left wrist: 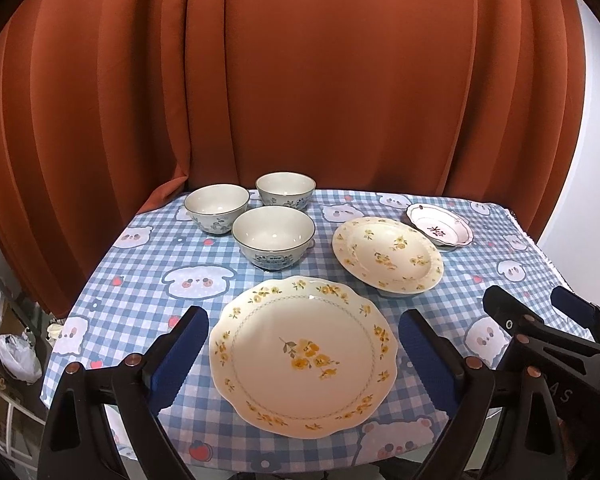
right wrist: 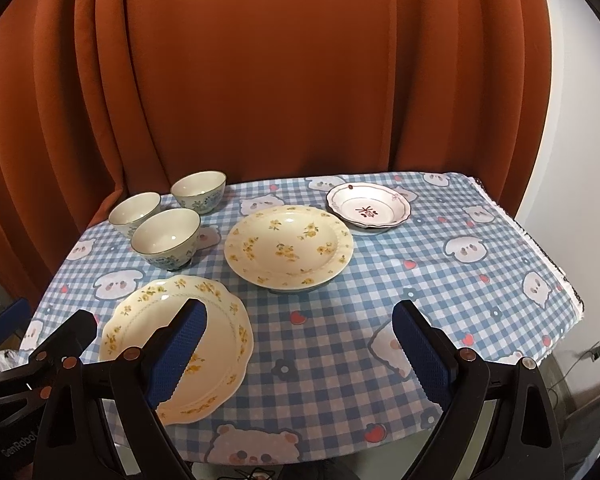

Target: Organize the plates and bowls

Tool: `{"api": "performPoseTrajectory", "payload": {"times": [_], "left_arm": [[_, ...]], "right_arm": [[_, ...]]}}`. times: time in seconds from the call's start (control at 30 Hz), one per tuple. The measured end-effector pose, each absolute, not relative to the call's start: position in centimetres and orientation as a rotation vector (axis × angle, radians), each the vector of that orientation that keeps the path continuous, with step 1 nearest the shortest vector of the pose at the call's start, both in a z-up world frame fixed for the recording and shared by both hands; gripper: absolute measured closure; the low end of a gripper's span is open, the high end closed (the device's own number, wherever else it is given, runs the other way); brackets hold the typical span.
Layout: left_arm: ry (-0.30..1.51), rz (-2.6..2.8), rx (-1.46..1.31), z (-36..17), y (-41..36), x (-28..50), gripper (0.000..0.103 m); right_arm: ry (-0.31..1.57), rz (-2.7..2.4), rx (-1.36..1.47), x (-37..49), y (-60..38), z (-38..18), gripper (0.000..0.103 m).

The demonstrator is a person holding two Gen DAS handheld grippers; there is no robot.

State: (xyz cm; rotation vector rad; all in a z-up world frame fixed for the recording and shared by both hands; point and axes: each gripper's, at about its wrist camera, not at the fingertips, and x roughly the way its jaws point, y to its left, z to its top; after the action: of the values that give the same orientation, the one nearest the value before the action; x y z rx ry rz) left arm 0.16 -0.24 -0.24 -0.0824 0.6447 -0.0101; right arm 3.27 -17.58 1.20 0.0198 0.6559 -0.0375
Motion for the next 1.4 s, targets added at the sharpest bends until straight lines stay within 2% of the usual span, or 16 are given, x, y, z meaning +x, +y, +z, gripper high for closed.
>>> {"api": "performPoseTrajectory", "payload": {"times": [1.4], "left_arm": [[0.654, -0.001, -0.071, -0.31, -0.08, 0.87, 0.007]], "right_arm": [[0.655, -0.039, 0.019, 3.28, -17.87, 1.08, 0.007]]}}
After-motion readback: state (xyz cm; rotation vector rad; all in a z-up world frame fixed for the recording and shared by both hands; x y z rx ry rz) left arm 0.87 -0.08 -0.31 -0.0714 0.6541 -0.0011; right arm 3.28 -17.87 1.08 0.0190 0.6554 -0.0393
